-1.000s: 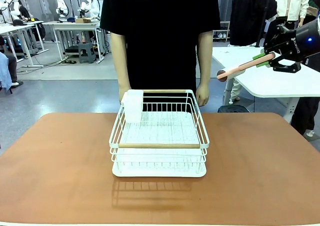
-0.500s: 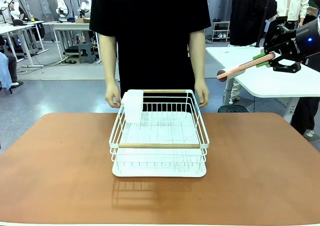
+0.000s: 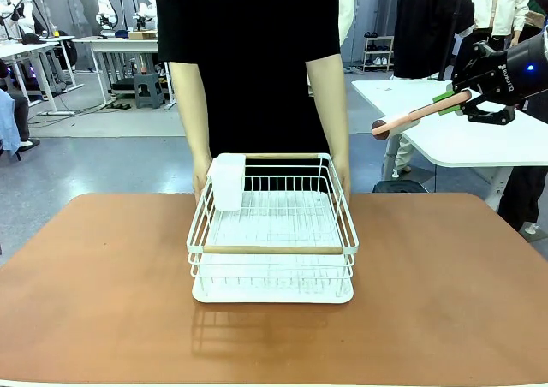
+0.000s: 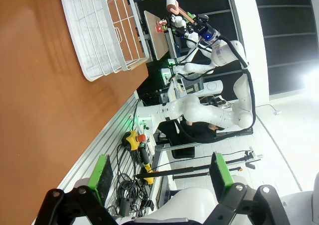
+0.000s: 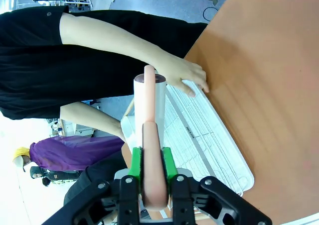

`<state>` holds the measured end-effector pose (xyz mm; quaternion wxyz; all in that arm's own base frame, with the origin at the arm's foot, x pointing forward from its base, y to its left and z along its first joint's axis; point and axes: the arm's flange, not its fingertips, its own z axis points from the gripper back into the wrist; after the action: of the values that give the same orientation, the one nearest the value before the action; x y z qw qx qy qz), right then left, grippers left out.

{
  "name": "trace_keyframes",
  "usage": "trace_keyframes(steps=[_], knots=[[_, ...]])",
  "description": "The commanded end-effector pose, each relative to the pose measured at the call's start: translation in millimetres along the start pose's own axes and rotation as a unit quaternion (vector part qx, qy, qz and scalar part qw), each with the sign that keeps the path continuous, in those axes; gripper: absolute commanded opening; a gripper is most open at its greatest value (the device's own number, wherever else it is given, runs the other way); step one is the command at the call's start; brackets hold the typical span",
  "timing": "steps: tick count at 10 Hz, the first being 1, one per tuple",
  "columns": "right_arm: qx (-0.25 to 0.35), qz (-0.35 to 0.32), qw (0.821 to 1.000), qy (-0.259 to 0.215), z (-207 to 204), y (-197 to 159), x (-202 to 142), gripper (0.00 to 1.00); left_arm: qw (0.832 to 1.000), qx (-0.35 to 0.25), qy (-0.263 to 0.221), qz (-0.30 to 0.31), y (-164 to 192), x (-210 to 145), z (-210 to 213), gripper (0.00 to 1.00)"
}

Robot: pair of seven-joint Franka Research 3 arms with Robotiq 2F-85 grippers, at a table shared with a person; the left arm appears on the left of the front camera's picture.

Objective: Clean the table.
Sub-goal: Clean the table with the Lint Roller when the human lifts the Dish drying rack.

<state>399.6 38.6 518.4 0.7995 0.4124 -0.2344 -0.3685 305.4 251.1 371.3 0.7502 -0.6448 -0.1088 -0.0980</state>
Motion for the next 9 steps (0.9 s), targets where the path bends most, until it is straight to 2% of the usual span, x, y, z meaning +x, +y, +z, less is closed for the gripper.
trace_keyframes(steps=[1, 9], knots=[[0.002, 0.001, 1.0, -0.001, 1.0, 1.5, -0.5, 0.15, 1.0, 0.003, -0.003, 0.0, -0.1, -1.2, 2.6, 1.0], [0.002, 0.001, 1.0, -0.001, 1.0, 1.5, -0.5, 0.15, 1.0, 0.003, -0.003, 0.0, -0.1, -1.2, 2.6, 1.0]])
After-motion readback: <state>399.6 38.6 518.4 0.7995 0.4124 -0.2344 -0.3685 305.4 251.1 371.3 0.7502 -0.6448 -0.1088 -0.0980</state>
